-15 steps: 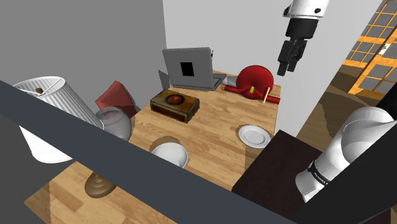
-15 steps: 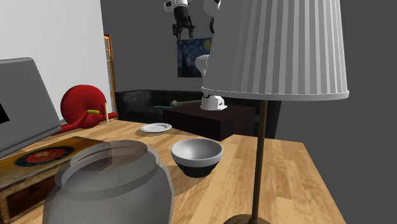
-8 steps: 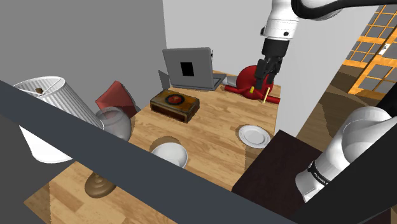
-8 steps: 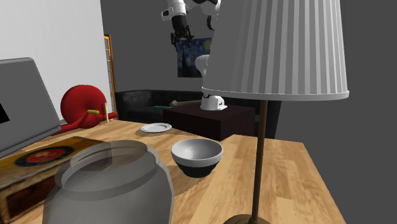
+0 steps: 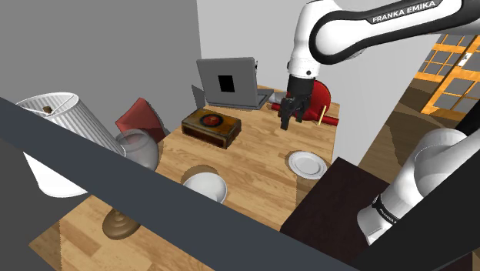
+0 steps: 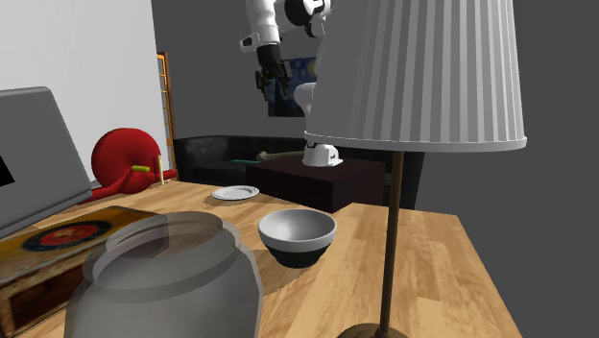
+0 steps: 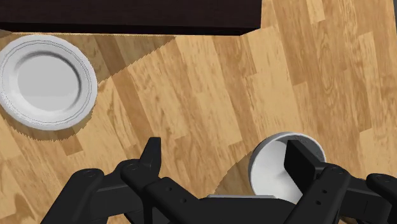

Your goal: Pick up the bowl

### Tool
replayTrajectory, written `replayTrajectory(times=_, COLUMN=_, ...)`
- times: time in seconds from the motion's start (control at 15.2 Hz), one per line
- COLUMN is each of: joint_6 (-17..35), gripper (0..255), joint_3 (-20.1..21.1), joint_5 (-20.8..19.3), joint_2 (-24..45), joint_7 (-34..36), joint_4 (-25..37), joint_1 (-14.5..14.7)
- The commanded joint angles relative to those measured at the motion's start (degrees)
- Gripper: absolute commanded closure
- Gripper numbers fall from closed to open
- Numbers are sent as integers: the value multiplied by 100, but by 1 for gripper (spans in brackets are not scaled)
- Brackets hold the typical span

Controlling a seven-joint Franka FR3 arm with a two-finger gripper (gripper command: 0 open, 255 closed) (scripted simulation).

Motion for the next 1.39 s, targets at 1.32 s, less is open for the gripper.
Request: replayTrajectory(times=1.32, joint_6=2858, gripper=0, joint_3=555, joint_5=-23, joint_2=4744, joint_7=682, joint_4=1975, joint_1=572)
